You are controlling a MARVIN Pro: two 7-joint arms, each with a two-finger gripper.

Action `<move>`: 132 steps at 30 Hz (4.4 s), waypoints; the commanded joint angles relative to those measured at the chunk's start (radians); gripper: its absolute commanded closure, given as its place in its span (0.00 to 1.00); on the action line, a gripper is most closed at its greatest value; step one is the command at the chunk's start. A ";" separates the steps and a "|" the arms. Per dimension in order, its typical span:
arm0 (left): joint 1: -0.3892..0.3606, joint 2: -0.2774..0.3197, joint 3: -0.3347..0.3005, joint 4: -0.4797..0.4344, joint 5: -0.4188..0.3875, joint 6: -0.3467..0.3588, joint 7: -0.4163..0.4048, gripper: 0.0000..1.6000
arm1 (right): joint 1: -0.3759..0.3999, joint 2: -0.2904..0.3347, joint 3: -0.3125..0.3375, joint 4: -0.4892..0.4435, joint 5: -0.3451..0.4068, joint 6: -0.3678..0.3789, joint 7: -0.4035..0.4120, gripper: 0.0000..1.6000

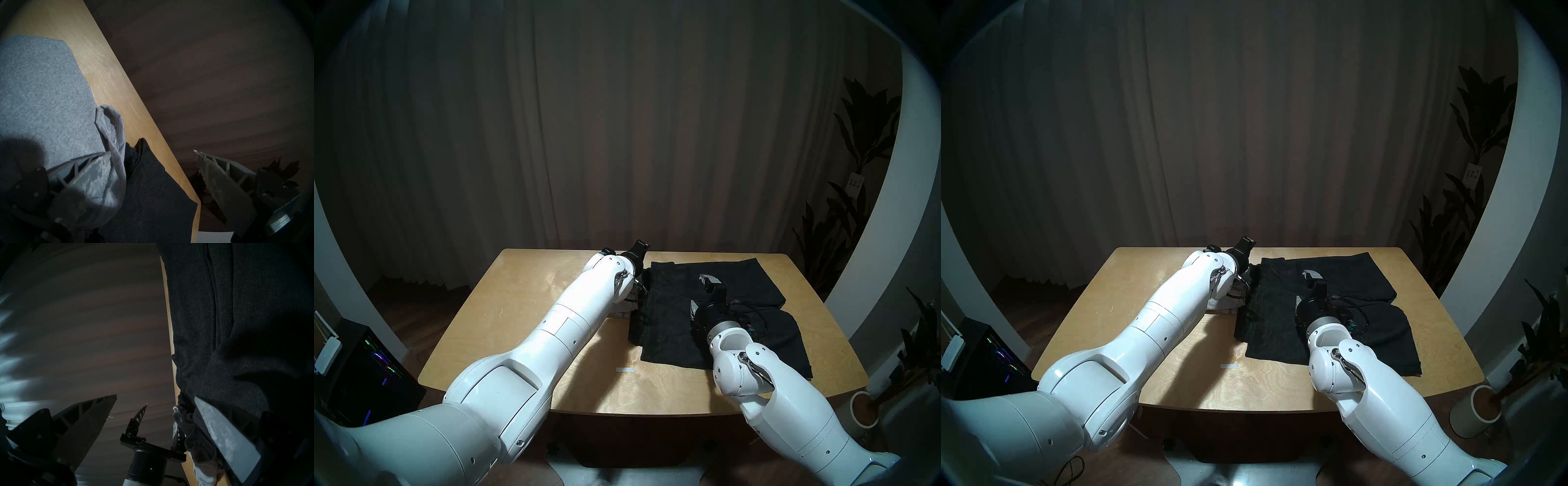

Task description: Fold pants twice and stack them

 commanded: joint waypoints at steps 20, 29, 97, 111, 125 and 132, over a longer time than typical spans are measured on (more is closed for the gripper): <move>-0.094 -0.088 -0.005 0.161 0.021 -0.051 -0.118 0.00 | 0.009 -0.018 -0.028 -0.017 -0.025 -0.040 -0.001 0.00; -0.110 -0.091 -0.009 0.158 0.026 -0.052 -0.127 0.00 | 0.010 -0.023 -0.035 -0.016 -0.028 -0.055 0.001 0.00; 0.390 0.222 -0.276 -0.573 -0.199 0.066 -0.133 0.00 | -0.265 0.257 0.276 -0.335 0.134 0.008 -0.007 0.00; 0.502 0.282 -0.317 -0.742 -0.212 0.094 -0.179 0.00 | -0.409 0.329 0.402 -0.393 0.219 0.101 0.003 0.00; 0.590 0.278 -0.319 -0.896 -0.197 0.008 -0.024 0.00 | -0.519 0.369 0.553 -0.326 0.353 0.301 0.085 0.00; 0.522 0.231 -0.287 -0.838 -0.176 -0.043 0.106 0.00 | -0.485 0.373 0.575 -0.212 0.386 0.416 0.105 0.00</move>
